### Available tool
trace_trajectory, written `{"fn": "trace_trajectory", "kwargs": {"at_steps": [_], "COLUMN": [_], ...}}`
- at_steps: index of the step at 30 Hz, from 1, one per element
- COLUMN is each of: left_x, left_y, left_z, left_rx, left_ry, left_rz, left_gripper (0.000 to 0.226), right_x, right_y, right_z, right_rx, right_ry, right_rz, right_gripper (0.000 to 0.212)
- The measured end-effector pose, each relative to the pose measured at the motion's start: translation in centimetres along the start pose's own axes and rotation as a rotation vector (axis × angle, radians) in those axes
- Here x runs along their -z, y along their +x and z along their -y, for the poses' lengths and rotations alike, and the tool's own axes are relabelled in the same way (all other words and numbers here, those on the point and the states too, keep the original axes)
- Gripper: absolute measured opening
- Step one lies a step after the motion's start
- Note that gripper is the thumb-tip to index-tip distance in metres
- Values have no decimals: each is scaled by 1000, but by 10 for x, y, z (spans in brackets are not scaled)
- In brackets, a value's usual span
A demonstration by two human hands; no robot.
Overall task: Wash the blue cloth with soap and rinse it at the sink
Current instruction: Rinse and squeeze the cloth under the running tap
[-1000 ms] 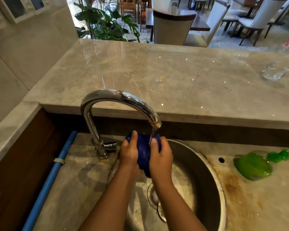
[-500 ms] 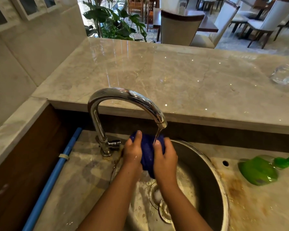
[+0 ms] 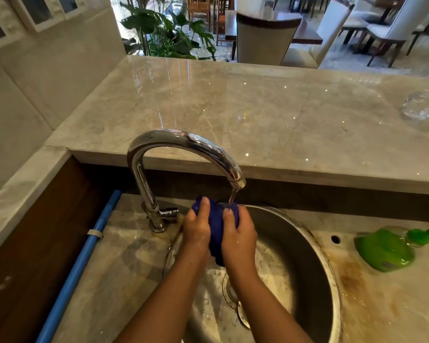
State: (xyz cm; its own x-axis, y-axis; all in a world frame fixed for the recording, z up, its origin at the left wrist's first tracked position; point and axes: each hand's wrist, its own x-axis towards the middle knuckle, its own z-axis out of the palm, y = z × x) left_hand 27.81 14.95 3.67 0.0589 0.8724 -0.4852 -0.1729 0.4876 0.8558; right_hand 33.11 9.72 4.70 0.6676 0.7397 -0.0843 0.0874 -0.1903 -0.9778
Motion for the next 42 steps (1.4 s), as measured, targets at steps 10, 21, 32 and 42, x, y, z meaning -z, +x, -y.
{"fn": "trace_trajectory", "kwargs": {"at_steps": [10, 21, 32, 42], "left_x": [-16, -19, 5, 16], "left_y": [-29, -11, -11, 2], "left_z": [6, -2, -13, 8], "left_rx": [87, 149, 6, -21], "left_ry": [-13, -60, 51, 200], "left_rz": [164, 128, 76, -61], "left_gripper": [17, 23, 20, 32], "right_x": [9, 4, 30, 41], "right_y": [50, 5, 44, 37], "right_z": [-19, -3, -11, -12], "right_rx": [-193, 193, -246, -46], "right_ry": [-137, -131, 147, 25], "right_rz": [-86, -6, 58, 54], "right_gripper": [24, 20, 14, 11]}}
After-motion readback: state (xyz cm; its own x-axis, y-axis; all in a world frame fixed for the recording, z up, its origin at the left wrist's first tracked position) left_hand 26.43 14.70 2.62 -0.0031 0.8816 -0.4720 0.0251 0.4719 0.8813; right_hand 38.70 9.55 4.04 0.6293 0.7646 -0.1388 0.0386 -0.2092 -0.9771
